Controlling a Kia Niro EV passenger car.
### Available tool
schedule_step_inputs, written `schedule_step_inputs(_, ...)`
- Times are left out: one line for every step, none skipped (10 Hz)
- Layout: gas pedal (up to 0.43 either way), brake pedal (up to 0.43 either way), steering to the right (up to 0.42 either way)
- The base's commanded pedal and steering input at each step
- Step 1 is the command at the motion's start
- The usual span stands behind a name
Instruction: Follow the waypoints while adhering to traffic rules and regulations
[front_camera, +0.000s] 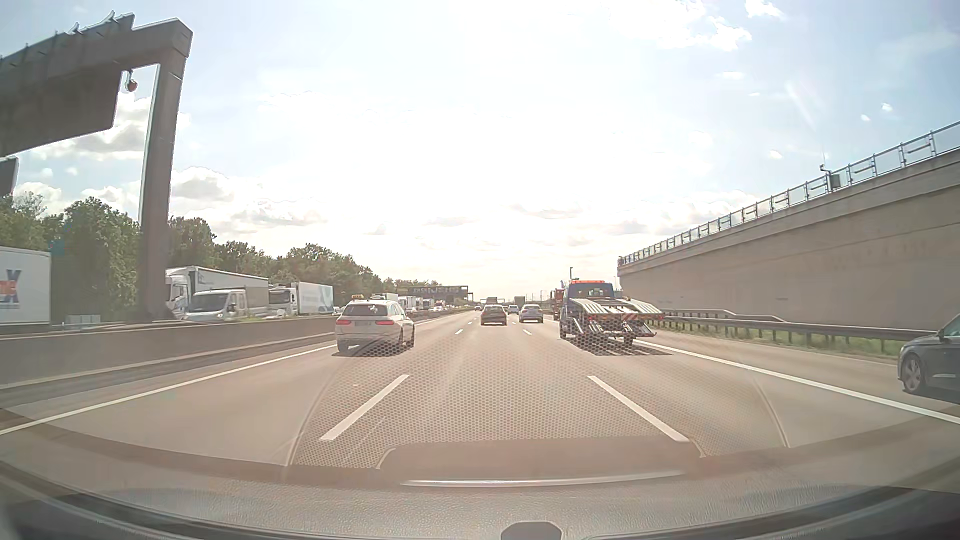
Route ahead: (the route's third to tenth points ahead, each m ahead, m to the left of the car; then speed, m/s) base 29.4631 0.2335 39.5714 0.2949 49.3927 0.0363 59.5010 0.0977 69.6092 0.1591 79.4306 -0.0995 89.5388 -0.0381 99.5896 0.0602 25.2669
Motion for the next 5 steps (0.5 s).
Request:
schedule_step_inputs(0.197, 0.0, -0.002)
schedule_step_inputs(0.197, 0.0, -0.002)
schedule_step_inputs(0.197, 0.0, -0.001)
schedule_step_inputs(0.197, 0.0, 0.0)
schedule_step_inputs(0.197, 0.0, 0.0)
